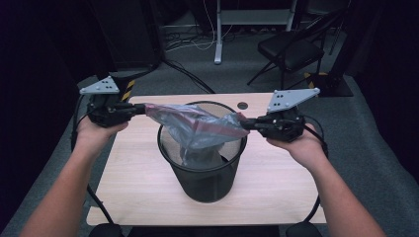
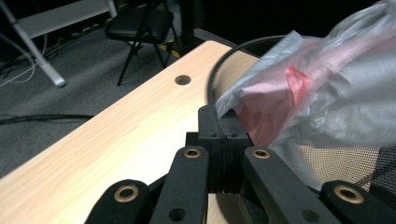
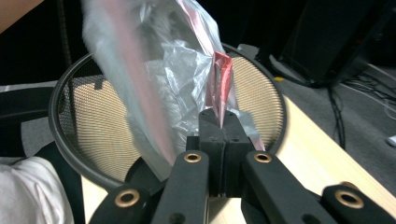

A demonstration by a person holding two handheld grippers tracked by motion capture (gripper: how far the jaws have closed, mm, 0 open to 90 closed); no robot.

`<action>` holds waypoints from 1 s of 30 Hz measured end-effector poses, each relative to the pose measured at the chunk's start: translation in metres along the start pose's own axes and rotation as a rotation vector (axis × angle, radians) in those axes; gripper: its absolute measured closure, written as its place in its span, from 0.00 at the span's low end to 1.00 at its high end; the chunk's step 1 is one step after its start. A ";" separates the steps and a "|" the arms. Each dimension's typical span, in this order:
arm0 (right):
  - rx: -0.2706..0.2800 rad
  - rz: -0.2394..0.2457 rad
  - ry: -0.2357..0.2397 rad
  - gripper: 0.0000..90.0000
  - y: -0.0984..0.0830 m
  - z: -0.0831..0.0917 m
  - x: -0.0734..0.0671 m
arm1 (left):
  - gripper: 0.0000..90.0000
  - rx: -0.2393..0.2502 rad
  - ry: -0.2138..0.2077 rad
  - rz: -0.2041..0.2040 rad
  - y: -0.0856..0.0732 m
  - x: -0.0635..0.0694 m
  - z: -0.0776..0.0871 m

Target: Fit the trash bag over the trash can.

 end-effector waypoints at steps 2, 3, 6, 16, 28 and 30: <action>0.015 -0.015 -0.003 0.99 -0.002 0.009 0.002 | 1.00 0.013 -0.040 0.026 -0.008 0.000 0.005; 0.019 -0.015 0.009 0.99 -0.004 0.013 0.000 | 1.00 0.009 -0.060 0.025 -0.014 0.003 0.006; 0.017 0.010 0.037 0.99 -0.012 0.017 -0.015 | 1.00 0.005 -0.124 0.009 -0.031 0.017 0.010; -0.031 0.019 0.166 0.99 -0.050 0.005 -0.060 | 1.00 -0.032 -0.244 -0.015 -0.076 0.050 0.009; -0.053 -0.040 0.122 0.99 -0.065 -0.026 -0.041 | 1.00 -0.096 -0.265 -0.036 -0.073 0.059 -0.047; -0.059 -0.039 0.077 0.99 -0.065 -0.028 -0.030 | 1.00 -0.088 -0.239 -0.032 -0.067 0.054 -0.055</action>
Point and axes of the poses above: each handheld gripper's, and its own axes: z roughly backward along the jaws, y roughly out of its top, x roughly to its right, the point moved 10 cm from there along -z, roughly forward along the jaws, and after that the axes turned 12 degrees about -x, right-handed, at the moved point
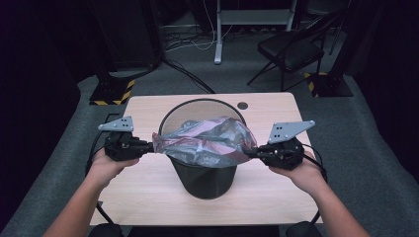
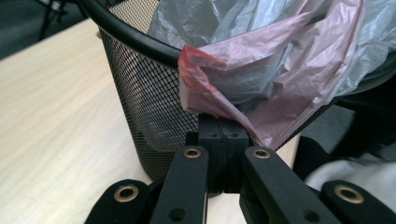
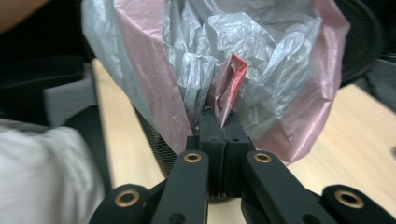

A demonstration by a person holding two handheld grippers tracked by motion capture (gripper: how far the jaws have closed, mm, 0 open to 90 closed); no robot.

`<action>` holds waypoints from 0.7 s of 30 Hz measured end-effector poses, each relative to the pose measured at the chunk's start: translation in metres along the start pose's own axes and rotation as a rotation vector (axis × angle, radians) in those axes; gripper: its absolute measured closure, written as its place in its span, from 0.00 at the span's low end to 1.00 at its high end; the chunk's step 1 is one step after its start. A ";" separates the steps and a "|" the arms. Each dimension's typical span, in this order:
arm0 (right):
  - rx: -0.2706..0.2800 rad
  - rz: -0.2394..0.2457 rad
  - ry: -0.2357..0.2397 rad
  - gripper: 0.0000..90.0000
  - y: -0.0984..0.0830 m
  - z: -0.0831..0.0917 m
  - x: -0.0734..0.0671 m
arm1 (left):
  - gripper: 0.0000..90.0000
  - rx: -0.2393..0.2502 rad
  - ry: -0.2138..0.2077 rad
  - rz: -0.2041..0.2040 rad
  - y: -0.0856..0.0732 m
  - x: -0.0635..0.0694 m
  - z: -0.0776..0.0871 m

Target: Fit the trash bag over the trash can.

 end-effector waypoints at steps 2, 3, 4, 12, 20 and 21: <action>-0.004 -0.015 -0.047 0.99 0.001 0.000 0.015 | 1.00 0.013 0.011 0.022 0.006 -0.008 -0.005; -0.001 -0.034 -0.064 0.99 0.001 0.000 0.025 | 1.00 0.016 0.013 0.030 0.008 -0.011 -0.007; 0.003 -0.050 -0.067 0.99 0.001 0.000 0.031 | 1.00 0.016 0.016 0.035 0.010 -0.013 -0.009; 0.050 -0.100 -0.068 0.66 0.008 0.018 0.042 | 0.99 0.033 0.046 0.003 0.019 -0.010 0.012; 0.130 -0.073 -0.077 0.53 0.030 0.052 0.029 | 0.99 0.036 0.072 -0.020 0.023 -0.004 0.030; 0.129 -0.061 -0.082 0.52 0.033 0.055 0.026 | 0.99 0.032 0.073 -0.019 0.023 -0.004 0.030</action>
Point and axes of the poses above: each handheld gripper's, and its own axes: z roughly backward along the jaws, y roughly out of its top, x roughly to its right, the point moved 10 cm from there along -z, roughly forward along the jaws, and after that the axes turned 12 degrees about -x, right-handed, at the moved point
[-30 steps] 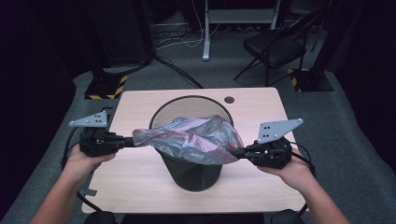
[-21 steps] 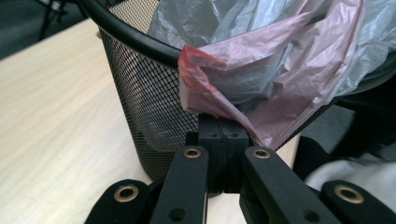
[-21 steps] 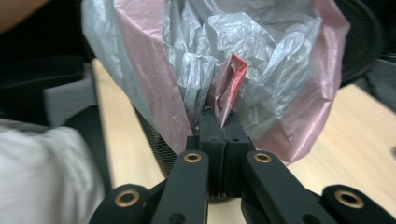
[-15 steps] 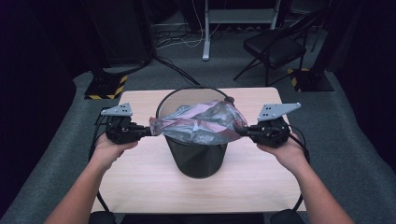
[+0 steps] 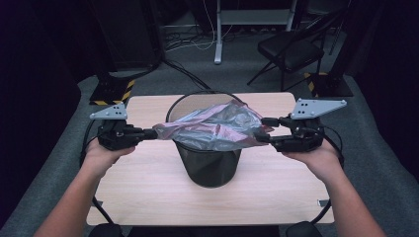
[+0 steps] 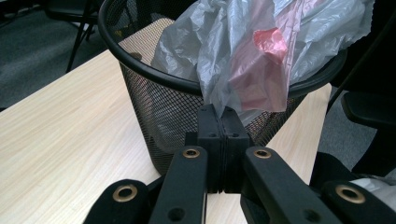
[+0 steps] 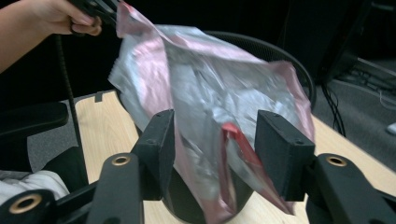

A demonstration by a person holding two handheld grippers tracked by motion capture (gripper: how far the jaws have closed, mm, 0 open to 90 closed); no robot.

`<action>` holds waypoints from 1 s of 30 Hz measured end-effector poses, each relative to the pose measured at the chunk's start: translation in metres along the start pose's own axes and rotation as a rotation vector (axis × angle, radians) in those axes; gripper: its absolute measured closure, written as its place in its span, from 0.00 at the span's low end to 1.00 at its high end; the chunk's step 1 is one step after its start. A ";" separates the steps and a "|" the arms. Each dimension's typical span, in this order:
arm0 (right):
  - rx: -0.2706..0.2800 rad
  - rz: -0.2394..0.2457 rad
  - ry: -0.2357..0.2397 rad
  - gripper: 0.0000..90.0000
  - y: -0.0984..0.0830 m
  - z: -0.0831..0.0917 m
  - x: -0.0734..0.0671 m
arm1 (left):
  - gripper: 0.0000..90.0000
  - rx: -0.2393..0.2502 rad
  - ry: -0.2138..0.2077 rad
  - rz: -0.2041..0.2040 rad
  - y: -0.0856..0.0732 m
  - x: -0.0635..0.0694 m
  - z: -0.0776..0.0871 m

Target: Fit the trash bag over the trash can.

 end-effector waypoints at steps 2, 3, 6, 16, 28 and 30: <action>0.005 0.017 0.017 0.51 0.006 0.003 -0.008 | 0.99 0.003 -0.001 0.003 0.000 0.000 0.001; 0.002 0.029 0.026 0.50 0.009 0.003 -0.012 | 0.98 0.004 -0.003 0.004 0.001 0.000 0.002; -0.007 0.065 0.035 0.48 0.016 0.002 -0.021 | 0.95 0.001 -0.006 0.004 0.000 0.000 0.004; -0.031 0.125 0.070 0.43 0.032 -0.017 -0.033 | 0.96 -0.014 -0.007 -0.002 -0.001 0.000 0.004; -0.097 0.099 0.185 0.70 0.016 -0.046 -0.042 | 0.96 -0.020 -0.018 0.013 -0.007 -0.003 0.002; -0.087 0.122 0.194 0.77 0.016 -0.044 -0.046 | 0.95 -0.013 -0.019 0.015 -0.006 -0.003 0.004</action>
Point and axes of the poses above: each handheld gripper's, and its own axes: z roughly backward along the jaws, y roughly out of its top, x roughly to its right, the point moved 10 cm from there along -z, roughly forward along the jaws, and after that the axes turned 12 degrees about -x, right-handed, at the moved point
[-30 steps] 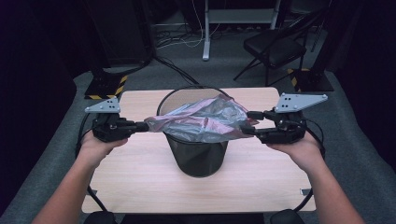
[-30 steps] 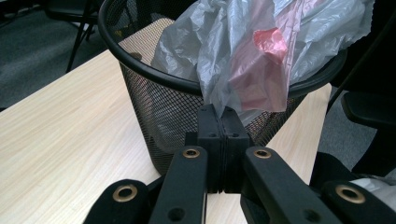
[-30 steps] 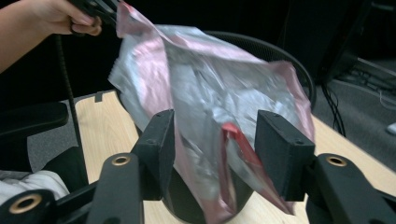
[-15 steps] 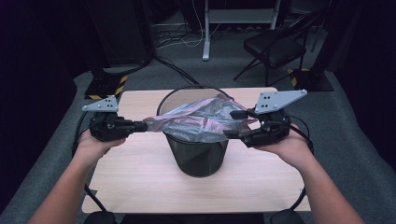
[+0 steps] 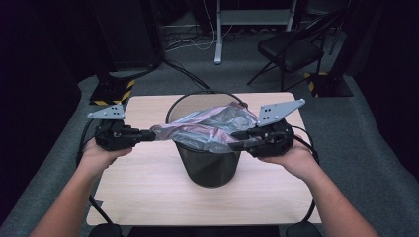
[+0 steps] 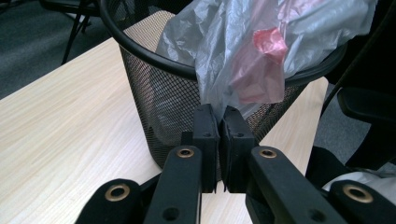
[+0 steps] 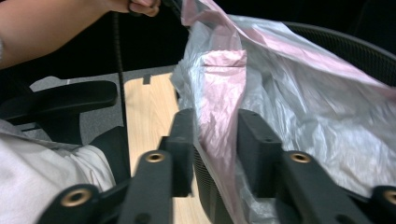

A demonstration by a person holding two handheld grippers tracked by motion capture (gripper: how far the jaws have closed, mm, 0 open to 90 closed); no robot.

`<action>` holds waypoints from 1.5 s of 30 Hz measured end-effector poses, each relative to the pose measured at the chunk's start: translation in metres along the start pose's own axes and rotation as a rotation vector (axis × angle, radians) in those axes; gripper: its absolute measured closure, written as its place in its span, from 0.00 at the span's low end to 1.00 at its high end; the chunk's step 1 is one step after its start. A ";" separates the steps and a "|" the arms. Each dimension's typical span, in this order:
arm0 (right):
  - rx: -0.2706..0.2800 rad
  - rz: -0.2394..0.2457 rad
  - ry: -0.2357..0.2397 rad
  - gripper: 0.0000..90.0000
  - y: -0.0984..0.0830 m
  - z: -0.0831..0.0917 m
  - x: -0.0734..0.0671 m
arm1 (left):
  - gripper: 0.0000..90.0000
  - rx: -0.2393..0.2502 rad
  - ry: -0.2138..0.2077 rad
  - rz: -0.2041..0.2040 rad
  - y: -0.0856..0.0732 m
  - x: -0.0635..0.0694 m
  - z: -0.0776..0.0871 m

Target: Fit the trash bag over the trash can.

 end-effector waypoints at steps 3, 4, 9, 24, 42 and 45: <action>0.012 0.044 0.015 0.89 0.002 0.002 -0.009 | 0.80 0.013 0.012 0.011 0.004 0.001 0.007; 0.003 0.057 0.017 0.93 0.002 0.001 -0.011 | 0.75 0.022 0.018 0.011 0.007 0.002 0.010; -0.044 0.109 0.024 1.00 0.001 -0.006 -0.020 | 0.51 0.059 0.026 0.009 0.021 0.008 0.025; -0.071 0.142 0.038 1.00 0.003 -0.016 -0.028 | 0.45 0.044 0.133 0.040 0.062 0.000 0.019; -0.099 0.044 -0.026 0.69 -0.031 -0.018 -0.021 | 0.98 -0.020 0.107 0.029 0.015 -0.010 0.013; -0.090 0.019 -0.055 0.63 -0.035 -0.017 -0.014 | 0.98 -0.016 0.098 0.057 0.006 -0.016 0.014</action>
Point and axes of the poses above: each handheld gripper's, and its own axes: z roughly backward along the jaws, y roughly out of its top, x roughly to its right, the point moved 10 cm from there along -z, roughly forward along the jaws, and after that the axes turned 12 degrees about -x, right-handed, at the moved point
